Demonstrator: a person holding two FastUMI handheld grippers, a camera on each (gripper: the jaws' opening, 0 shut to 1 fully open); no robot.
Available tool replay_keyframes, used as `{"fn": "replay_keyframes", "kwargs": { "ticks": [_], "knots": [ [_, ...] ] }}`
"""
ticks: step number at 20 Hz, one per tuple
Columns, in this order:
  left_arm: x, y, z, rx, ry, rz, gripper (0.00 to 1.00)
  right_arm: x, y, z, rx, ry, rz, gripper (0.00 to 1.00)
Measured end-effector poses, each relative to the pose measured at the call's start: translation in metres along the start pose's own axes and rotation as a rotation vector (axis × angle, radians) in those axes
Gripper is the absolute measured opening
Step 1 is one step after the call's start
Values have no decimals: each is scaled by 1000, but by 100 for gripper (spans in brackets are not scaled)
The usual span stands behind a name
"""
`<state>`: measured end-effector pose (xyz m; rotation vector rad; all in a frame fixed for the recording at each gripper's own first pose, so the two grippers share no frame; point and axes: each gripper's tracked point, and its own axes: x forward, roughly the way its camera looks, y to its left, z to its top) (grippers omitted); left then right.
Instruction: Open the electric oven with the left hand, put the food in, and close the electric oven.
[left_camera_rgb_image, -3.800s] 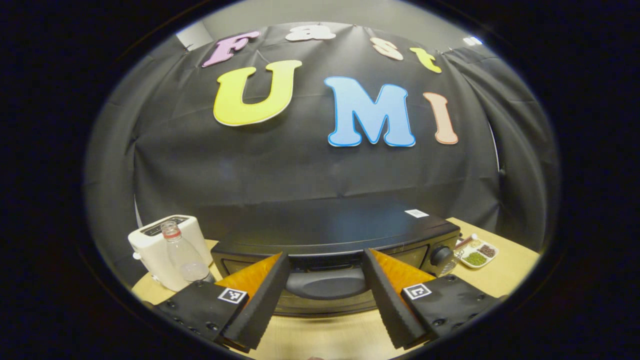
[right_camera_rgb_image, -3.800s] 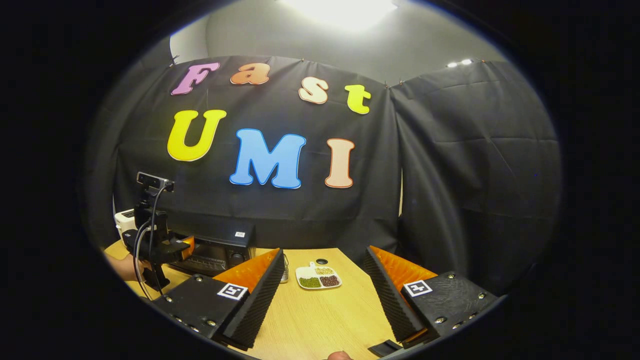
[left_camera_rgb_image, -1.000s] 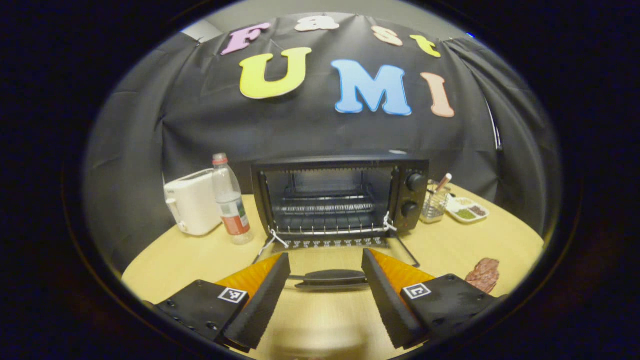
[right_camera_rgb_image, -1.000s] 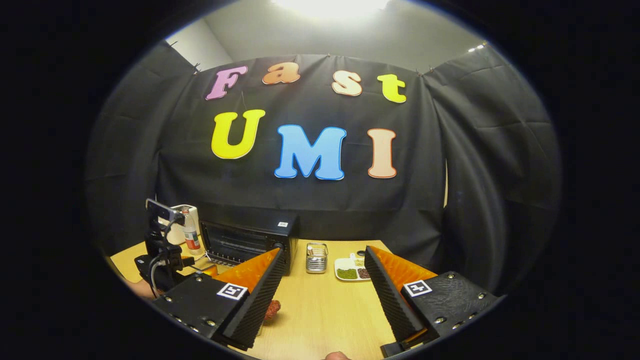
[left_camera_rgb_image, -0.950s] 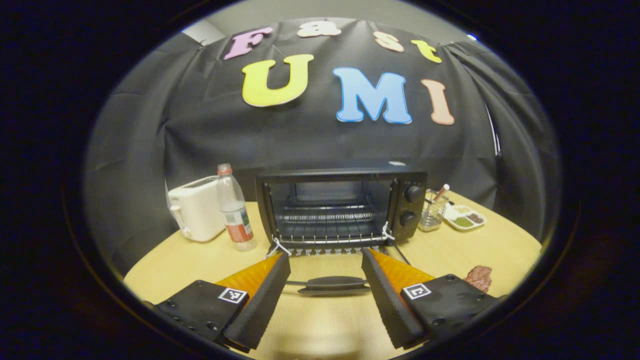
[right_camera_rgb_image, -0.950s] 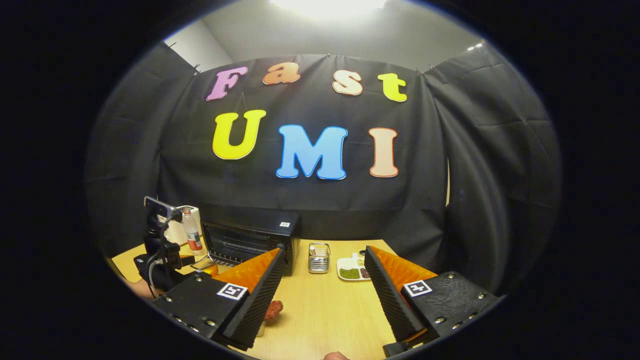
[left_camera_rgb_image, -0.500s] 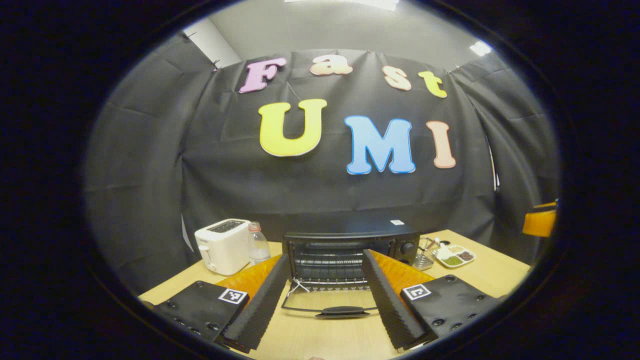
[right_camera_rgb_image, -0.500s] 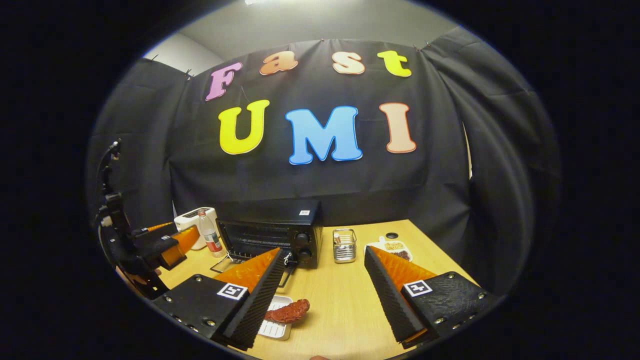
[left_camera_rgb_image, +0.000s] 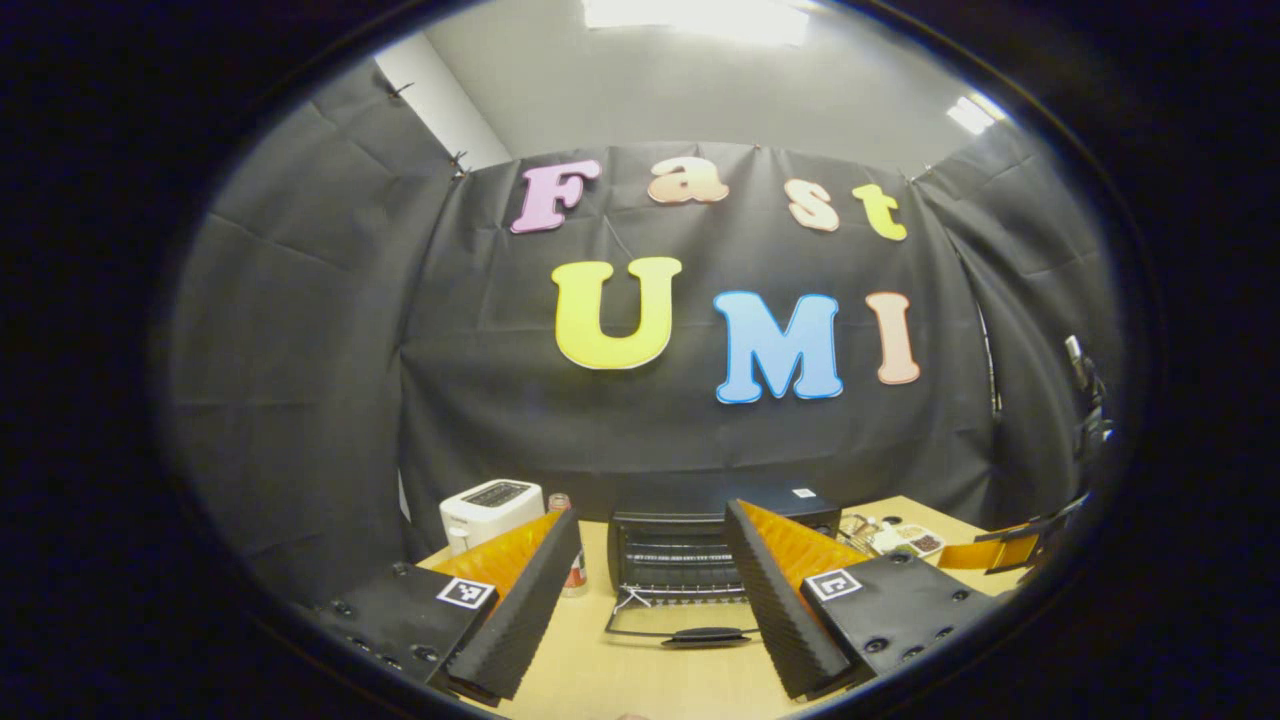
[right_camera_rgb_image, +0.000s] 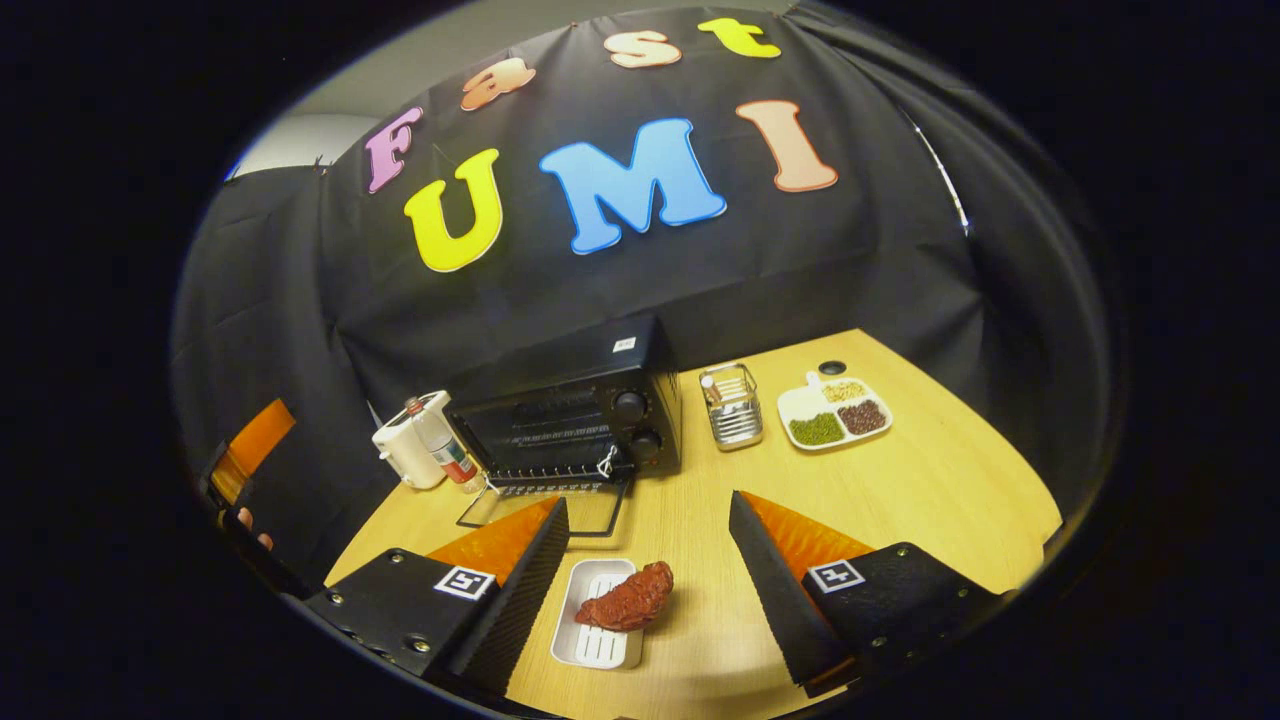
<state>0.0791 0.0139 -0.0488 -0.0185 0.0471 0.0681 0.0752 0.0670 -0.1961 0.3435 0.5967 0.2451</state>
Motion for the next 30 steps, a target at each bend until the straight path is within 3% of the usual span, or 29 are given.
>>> {"fn": "replay_keyframes", "kwargs": {
  "ticks": [7,14,15,16,17,19,21,22,23,24,25,27,28,30],
  "knots": [
    [-25,24,7,3,5,57,100,31,1,-46,99,157,27,98],
    [-40,49,3,2,16,118,100,53,-7,-89,162,277,-2,98],
    [-41,52,1,1,22,125,100,55,-8,-95,180,294,-4,91],
    [-41,53,-1,-3,30,129,100,57,-7,-99,205,308,-3,98],
    [-43,54,-3,-8,35,132,100,60,-8,-105,234,319,-2,97],
    [-43,57,-4,-16,39,139,100,62,-5,-112,287,350,8,89],
    [-45,57,-5,-14,40,143,100,65,-5,-118,319,372,5,88],
    [-45,57,-4,-10,39,143,100,68,-5,-123,334,381,6,69],
    [-43,57,-5,-7,38,144,100,67,-2,-124,358,391,14,59],
    [-44,55,-3,-7,36,143,100,65,2,-126,377,412,30,54],
    [-44,53,-2,-7,32,141,97,65,6,-129,388,429,48,54],
    [-42,51,-2,-3,31,138,100,71,9,-130,402,421,57,54],
    [-41,50,-1,-2,32,138,100,67,8,-127,413,433,67,35],
    [-40,48,0,-2,25,138,100,66,13,-121,419,408,91,34]
  ]
}}
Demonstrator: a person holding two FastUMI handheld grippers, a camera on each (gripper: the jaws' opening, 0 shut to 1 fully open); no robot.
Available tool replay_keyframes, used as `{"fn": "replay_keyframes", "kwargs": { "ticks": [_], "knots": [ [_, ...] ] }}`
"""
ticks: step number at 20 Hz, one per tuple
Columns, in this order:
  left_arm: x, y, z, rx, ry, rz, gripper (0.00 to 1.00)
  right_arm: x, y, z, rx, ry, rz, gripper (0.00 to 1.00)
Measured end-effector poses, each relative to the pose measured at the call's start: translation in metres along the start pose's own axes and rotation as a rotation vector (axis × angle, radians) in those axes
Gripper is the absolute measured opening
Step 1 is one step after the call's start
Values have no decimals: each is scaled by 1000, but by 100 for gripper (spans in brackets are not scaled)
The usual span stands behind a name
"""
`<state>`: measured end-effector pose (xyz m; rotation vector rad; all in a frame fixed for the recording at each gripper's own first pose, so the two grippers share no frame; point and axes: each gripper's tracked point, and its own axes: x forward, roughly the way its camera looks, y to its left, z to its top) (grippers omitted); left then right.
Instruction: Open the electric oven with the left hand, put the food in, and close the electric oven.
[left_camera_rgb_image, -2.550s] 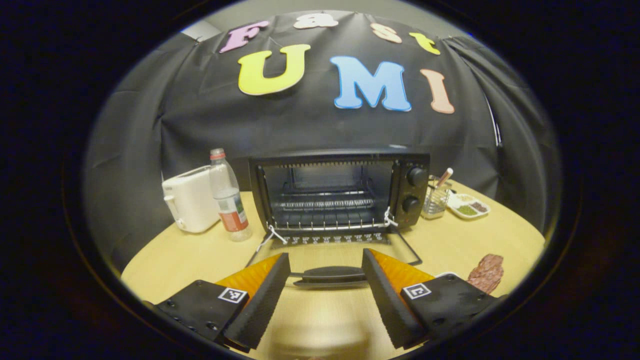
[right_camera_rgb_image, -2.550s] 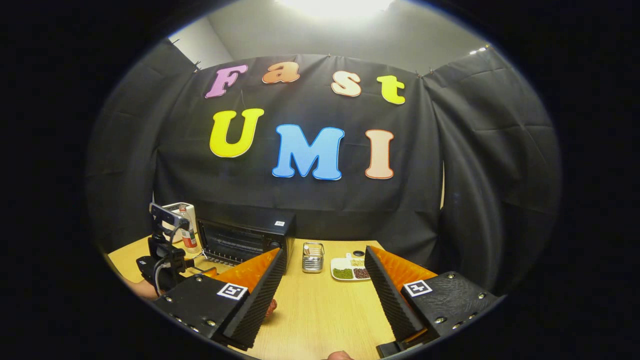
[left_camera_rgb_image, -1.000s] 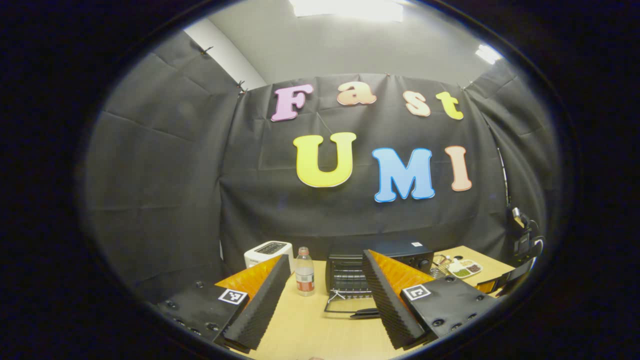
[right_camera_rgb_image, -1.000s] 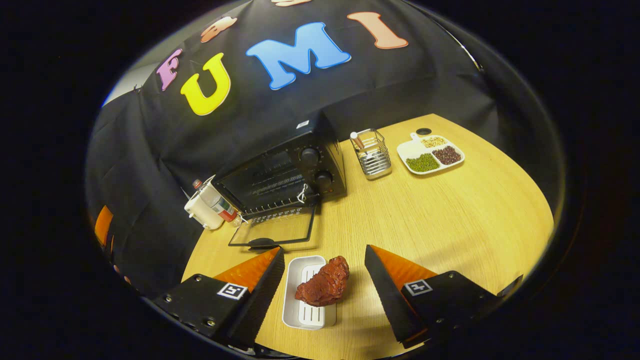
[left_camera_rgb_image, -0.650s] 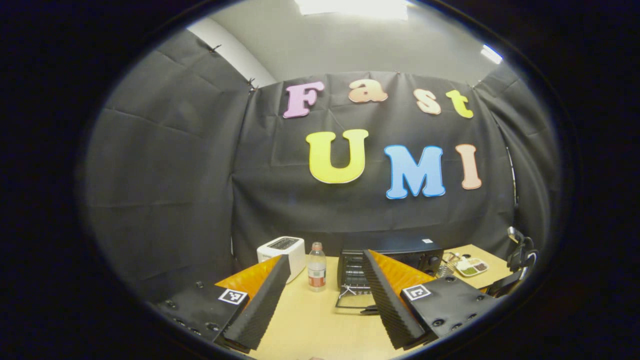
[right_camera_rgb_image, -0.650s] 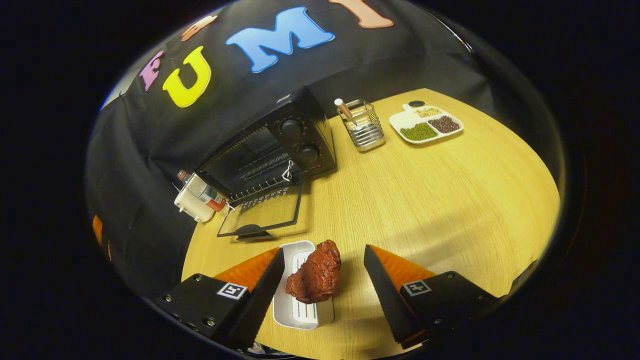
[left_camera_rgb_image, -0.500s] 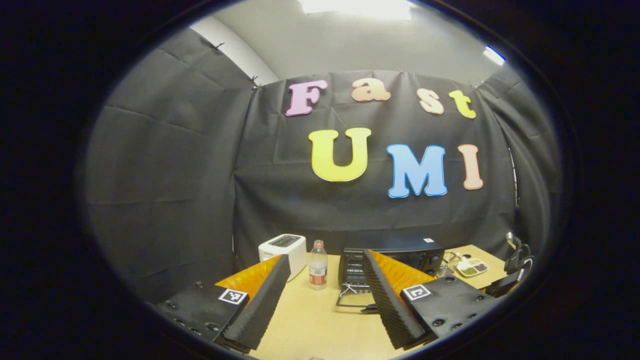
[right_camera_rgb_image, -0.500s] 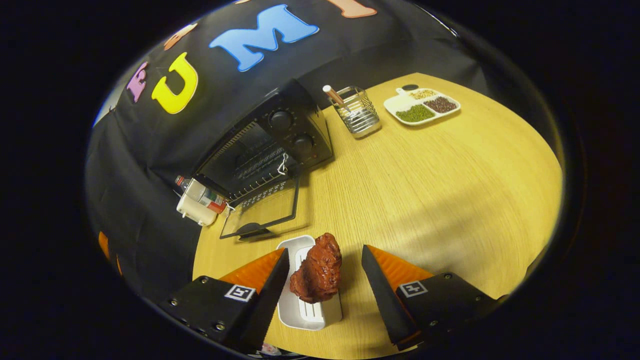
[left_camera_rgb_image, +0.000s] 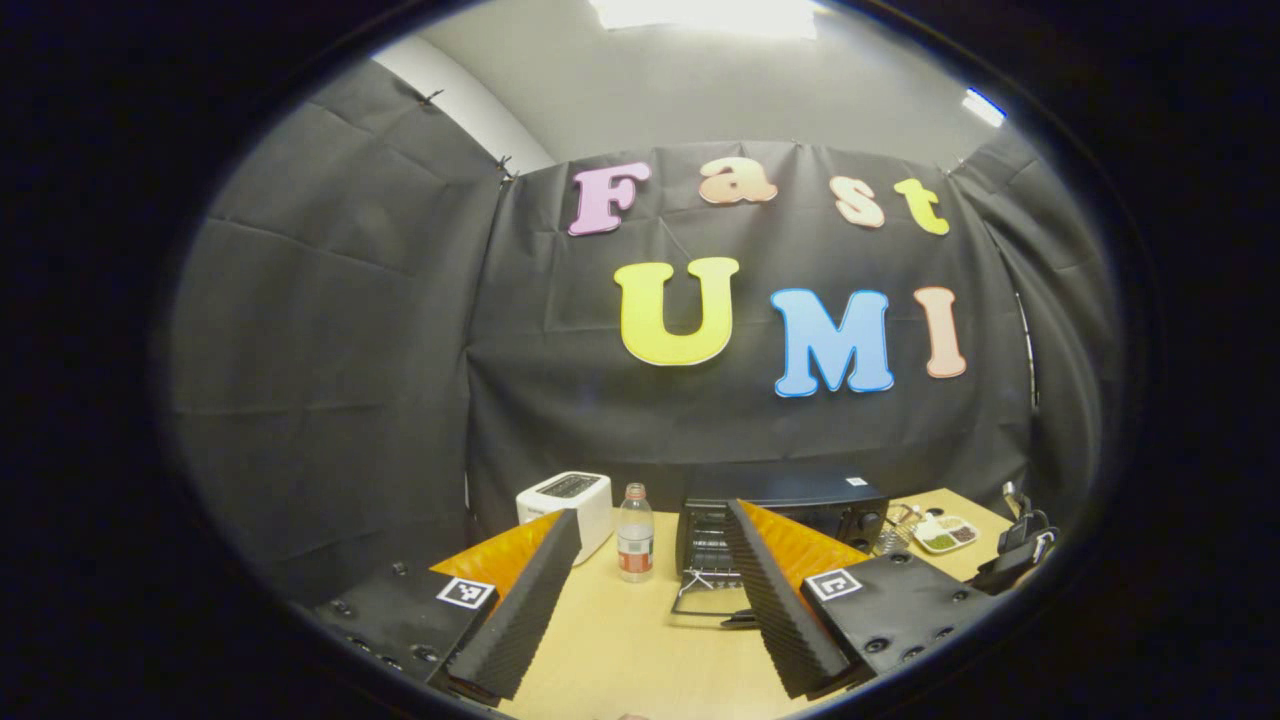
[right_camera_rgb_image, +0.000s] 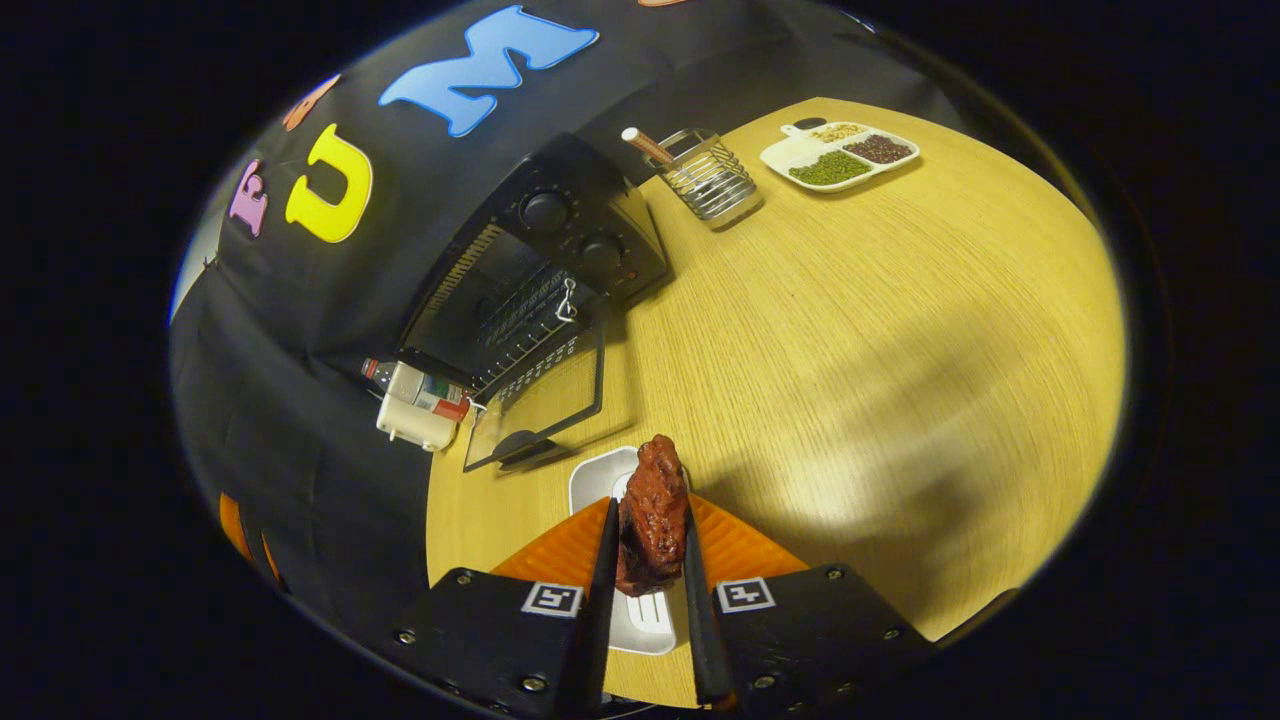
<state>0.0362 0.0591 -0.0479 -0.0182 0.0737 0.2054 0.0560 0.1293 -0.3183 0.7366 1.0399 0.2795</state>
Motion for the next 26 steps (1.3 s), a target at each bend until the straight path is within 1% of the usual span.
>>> {"fn": "replay_keyframes", "kwargs": {
  "ticks": [1,2,3,4,7,13,14,15,17,24,26],
  "knots": [
    [1,-2,-1,1,1,-4,98,3,3,-1,-8,1,-6,21],
    [2,-2,-1,2,0,-4,97,-4,7,1,-17,9,4,19],
    [3,-3,-1,-1,-2,-7,100,-2,11,7,-7,-10,0,19],
    [6,-4,0,-4,-1,-13,100,0,12,9,-19,-27,-5,9],
    [13,-6,-1,-12,-3,-22,99,-14,22,18,-24,-40,-7,9],
    [31,-6,-4,-25,-4,-49,90,-25,67,53,-2,-119,65,9],
    [35,-6,-5,-28,-4,-53,95,-24,75,59,6,-132,77,9],
    [39,-4,-5,-29,-3,-58,100,-21,83,64,19,-143,88,9],
    [47,1,-7,-28,-4,-63,100,-14,96,71,46,-156,105,9],
    [76,38,-18,-31,14,-51,100,33,132,83,115,-194,118,9],
    [87,50,-25,-31,24,-44,97,47,142,87,135,-210,123,9]
  ]
}}
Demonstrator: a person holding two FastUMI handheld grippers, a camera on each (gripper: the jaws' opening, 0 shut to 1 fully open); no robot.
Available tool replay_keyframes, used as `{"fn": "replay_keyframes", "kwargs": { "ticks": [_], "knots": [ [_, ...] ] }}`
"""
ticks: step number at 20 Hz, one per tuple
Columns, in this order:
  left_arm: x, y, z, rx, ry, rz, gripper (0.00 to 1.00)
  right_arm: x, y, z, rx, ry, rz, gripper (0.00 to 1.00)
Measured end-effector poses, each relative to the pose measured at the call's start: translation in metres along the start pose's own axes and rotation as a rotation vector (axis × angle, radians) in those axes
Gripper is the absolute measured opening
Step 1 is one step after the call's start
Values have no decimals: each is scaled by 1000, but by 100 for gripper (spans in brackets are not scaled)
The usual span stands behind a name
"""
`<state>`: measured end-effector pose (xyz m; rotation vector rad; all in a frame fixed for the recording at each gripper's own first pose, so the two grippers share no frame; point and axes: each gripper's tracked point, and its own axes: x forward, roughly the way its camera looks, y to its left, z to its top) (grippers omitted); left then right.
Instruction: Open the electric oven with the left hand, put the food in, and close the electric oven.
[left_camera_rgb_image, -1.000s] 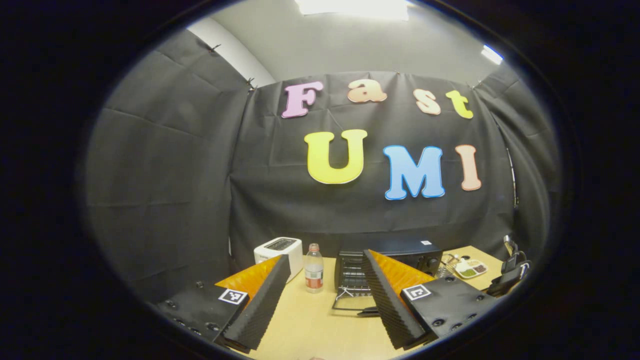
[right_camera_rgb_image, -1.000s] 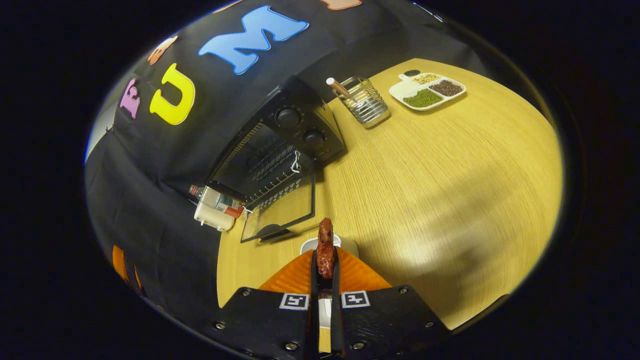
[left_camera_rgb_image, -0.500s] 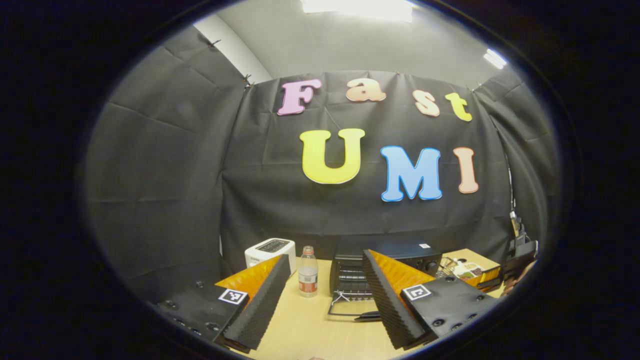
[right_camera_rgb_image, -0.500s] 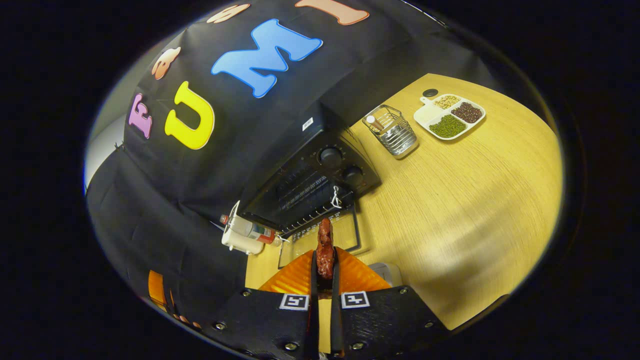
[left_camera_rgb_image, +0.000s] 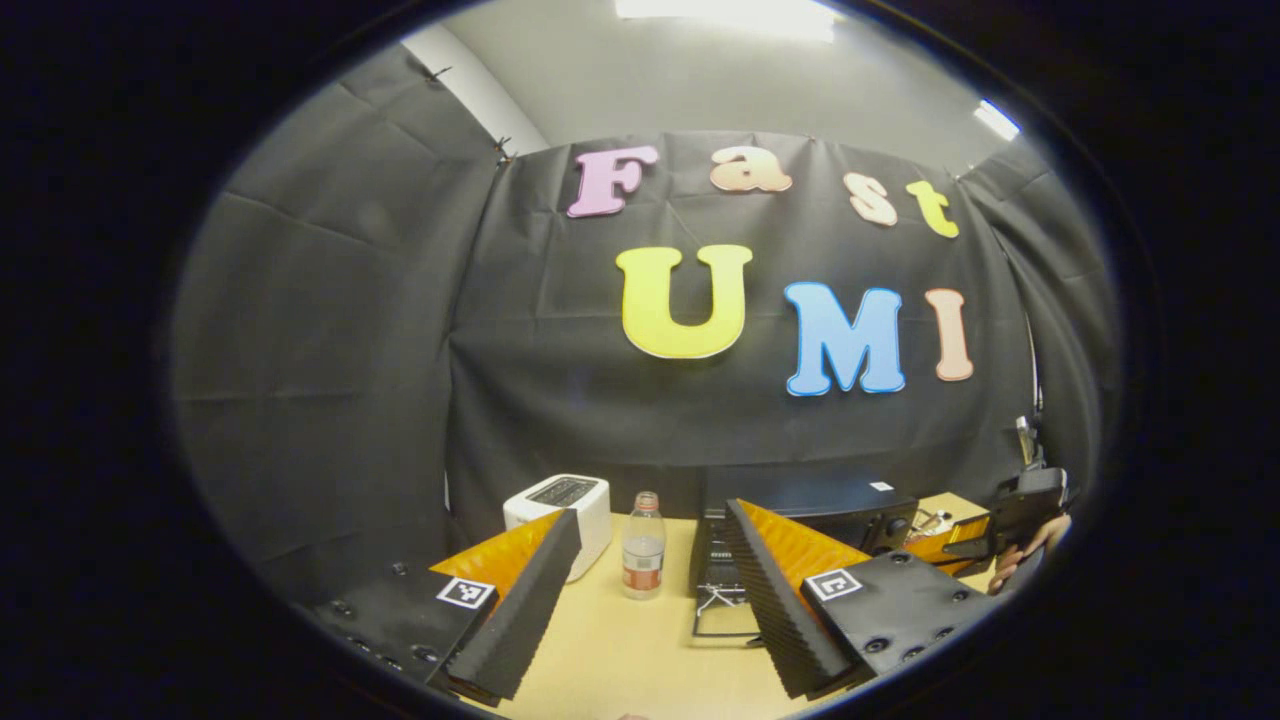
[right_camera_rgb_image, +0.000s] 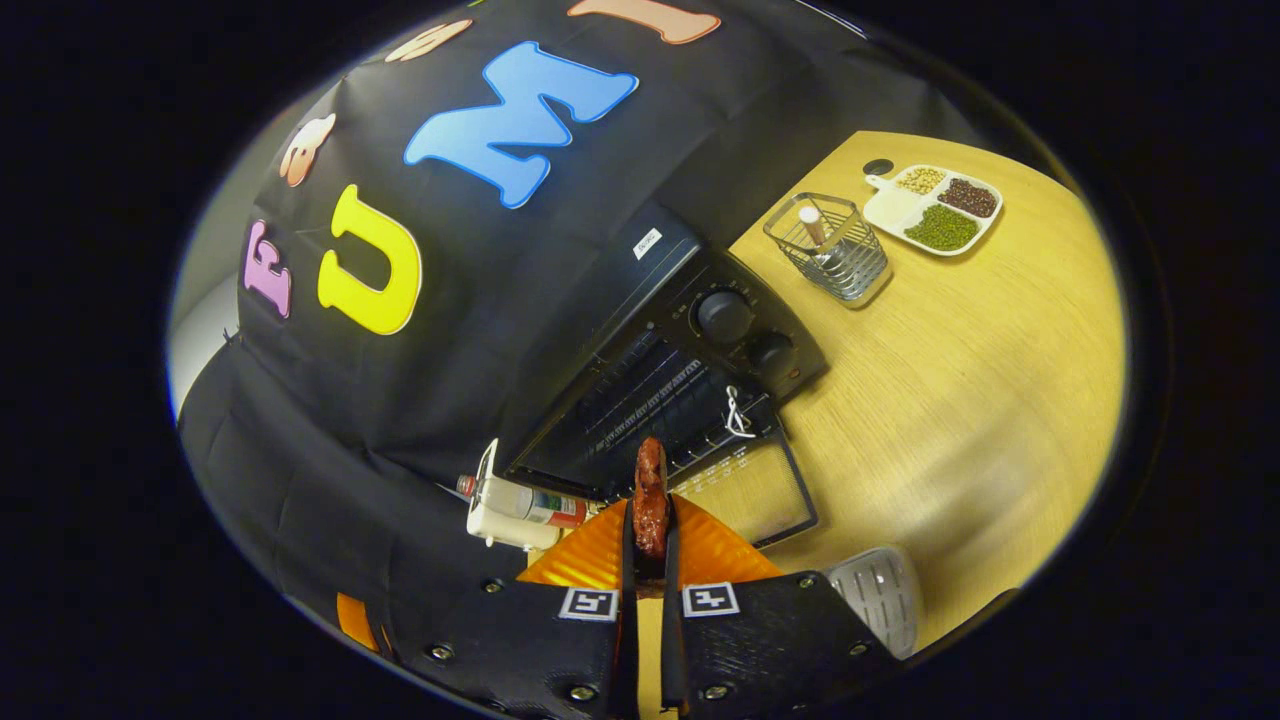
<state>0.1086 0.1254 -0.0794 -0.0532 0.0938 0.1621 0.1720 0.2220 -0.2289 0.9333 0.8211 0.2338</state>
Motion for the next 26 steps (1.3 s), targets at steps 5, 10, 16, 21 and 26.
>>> {"fn": "replay_keyframes", "kwargs": {
  "ticks": [5,10,16,21,26],
  "knots": [
    [20,25,-4,21,15,13,91,44,16,-2,30,-28,5,10],
    [32,46,-11,31,35,36,100,87,26,4,74,-55,25,9],
    [44,63,-15,56,61,62,93,126,29,15,66,-104,28,9],
    [46,66,-22,70,85,71,98,144,24,24,38,-145,28,9],
    [46,68,-32,56,107,79,97,152,8,30,-7,-151,-12,16]
  ]
}}
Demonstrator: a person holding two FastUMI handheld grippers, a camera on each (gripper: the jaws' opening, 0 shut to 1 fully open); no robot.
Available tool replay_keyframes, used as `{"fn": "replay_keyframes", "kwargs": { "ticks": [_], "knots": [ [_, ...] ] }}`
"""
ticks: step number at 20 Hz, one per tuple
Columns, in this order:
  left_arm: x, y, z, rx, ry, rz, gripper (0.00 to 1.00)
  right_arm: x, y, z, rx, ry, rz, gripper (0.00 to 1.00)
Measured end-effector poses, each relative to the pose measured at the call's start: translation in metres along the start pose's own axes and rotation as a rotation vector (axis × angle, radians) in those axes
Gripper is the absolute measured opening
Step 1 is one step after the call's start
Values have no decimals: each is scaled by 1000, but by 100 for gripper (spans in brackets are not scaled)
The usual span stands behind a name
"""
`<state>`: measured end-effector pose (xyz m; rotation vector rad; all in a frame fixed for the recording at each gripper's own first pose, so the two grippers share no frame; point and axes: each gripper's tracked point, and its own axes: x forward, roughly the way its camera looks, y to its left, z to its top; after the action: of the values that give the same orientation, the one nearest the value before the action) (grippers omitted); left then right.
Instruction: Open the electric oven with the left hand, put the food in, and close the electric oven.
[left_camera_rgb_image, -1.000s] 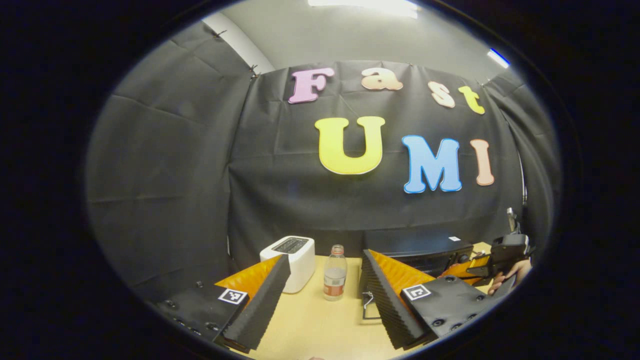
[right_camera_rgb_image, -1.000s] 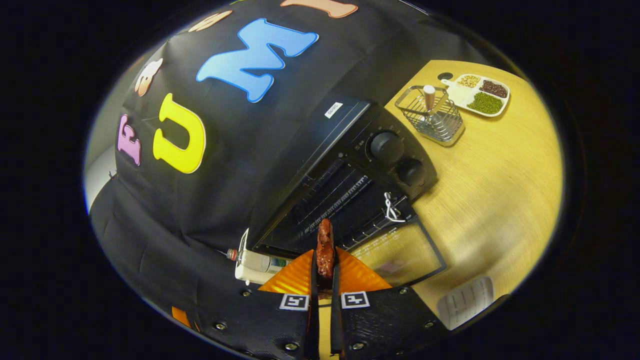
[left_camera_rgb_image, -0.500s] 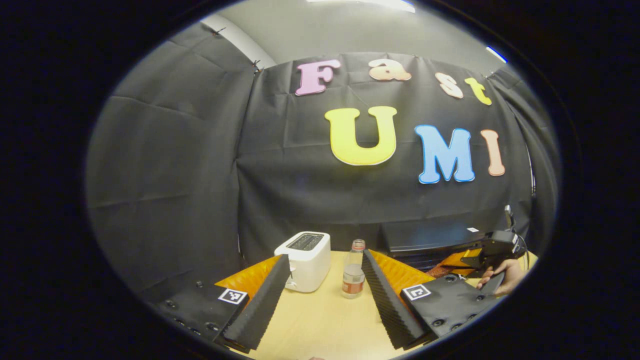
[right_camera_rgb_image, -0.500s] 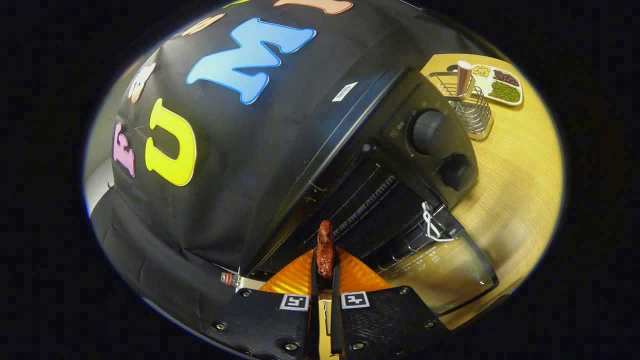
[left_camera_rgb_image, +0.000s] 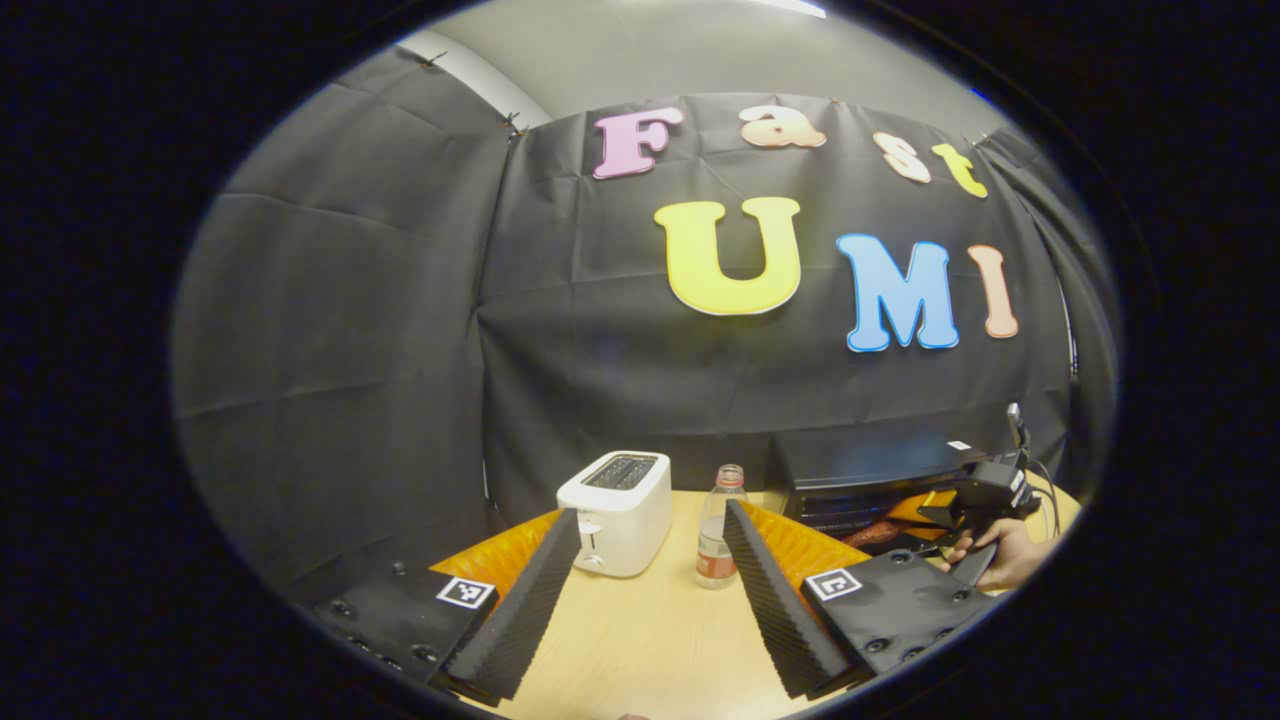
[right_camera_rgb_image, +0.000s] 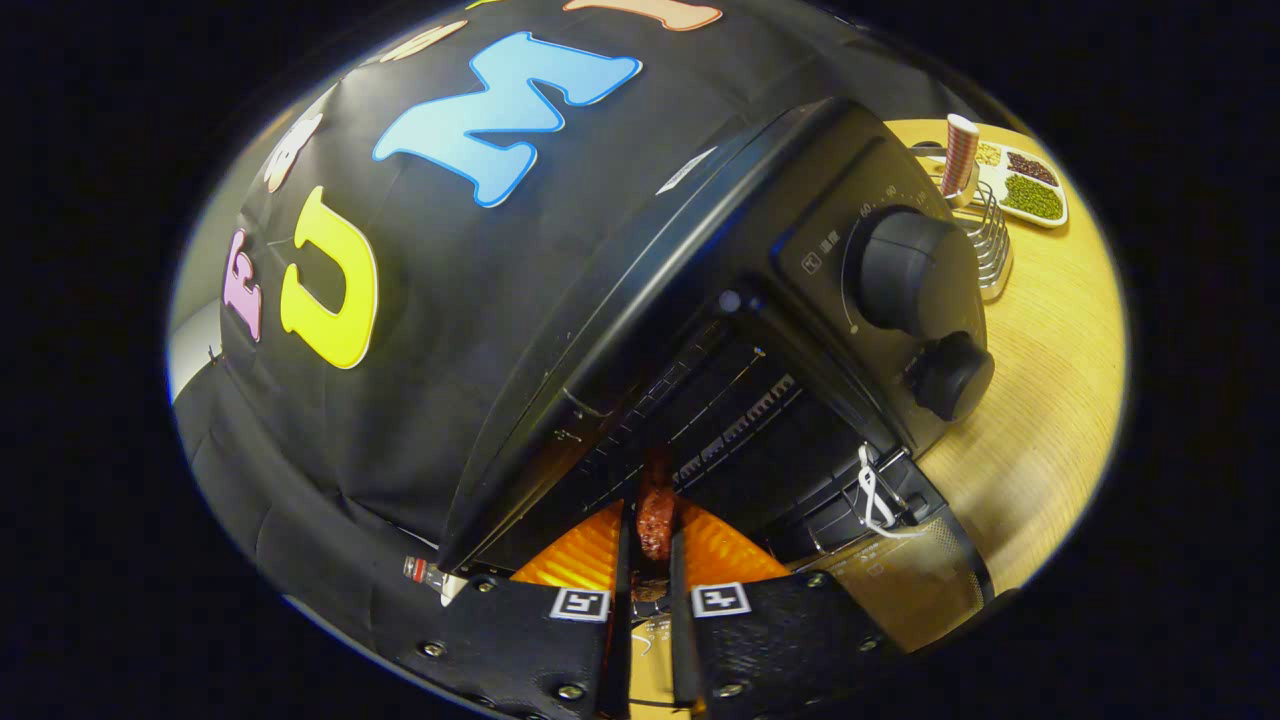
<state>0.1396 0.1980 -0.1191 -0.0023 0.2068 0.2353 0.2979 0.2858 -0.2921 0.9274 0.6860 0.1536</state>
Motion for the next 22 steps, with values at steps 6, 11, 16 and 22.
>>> {"fn": "replay_keyframes", "kwargs": {
  "ticks": [6,11,16,22],
  "knots": [
    [2,-7,-1,2,2,-9,97,-4,-17,2,-135,7,-91,51],
    [0,-21,1,-4,-5,-32,97,-23,-14,20,-279,-47,-114,98],
    [-3,-49,1,-10,-12,-83,100,-62,0,29,-396,-73,-76,98],
    [-7,-96,-13,-26,6,-167,100,-127,20,46,-568,-160,-28,98]
  ]
}}
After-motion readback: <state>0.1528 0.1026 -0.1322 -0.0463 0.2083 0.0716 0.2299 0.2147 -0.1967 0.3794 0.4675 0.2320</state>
